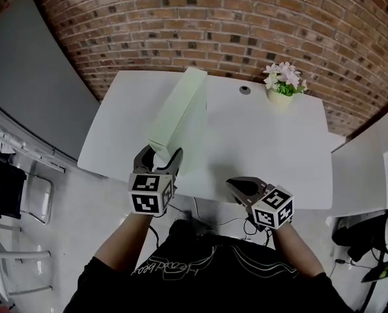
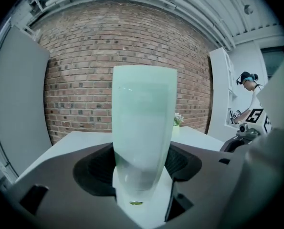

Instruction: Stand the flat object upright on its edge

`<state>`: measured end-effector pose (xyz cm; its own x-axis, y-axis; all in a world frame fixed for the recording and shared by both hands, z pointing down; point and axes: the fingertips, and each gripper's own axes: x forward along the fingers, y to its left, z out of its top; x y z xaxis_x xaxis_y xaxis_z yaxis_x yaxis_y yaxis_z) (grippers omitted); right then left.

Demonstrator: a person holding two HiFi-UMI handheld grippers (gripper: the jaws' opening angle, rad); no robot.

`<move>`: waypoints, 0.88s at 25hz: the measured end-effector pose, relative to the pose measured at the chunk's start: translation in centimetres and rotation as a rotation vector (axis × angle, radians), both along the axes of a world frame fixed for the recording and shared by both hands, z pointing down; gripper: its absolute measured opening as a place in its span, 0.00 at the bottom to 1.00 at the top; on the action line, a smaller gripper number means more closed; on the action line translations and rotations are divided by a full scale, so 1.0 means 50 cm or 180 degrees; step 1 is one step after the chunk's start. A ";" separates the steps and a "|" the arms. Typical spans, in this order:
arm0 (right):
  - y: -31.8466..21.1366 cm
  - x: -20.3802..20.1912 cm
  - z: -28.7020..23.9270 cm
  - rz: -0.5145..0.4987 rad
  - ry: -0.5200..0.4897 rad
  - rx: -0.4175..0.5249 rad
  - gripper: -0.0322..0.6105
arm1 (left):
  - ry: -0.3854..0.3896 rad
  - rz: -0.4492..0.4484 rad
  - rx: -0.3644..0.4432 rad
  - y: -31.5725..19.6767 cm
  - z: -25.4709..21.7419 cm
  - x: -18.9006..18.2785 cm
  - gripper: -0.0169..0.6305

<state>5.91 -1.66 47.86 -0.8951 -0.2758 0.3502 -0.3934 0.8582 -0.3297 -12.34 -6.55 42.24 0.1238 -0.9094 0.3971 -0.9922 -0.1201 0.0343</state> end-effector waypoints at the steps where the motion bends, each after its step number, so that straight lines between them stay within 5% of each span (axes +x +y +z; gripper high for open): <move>1: 0.000 0.006 0.000 0.0000 -0.0001 0.0005 0.06 | 0.0000 -0.0046 -0.0009 0.001 0.000 0.005 0.49; 22: -0.028 0.072 0.000 0.0088 0.0021 0.0006 0.06 | 0.0011 -0.0519 -0.0087 -0.067 0.000 0.077 0.49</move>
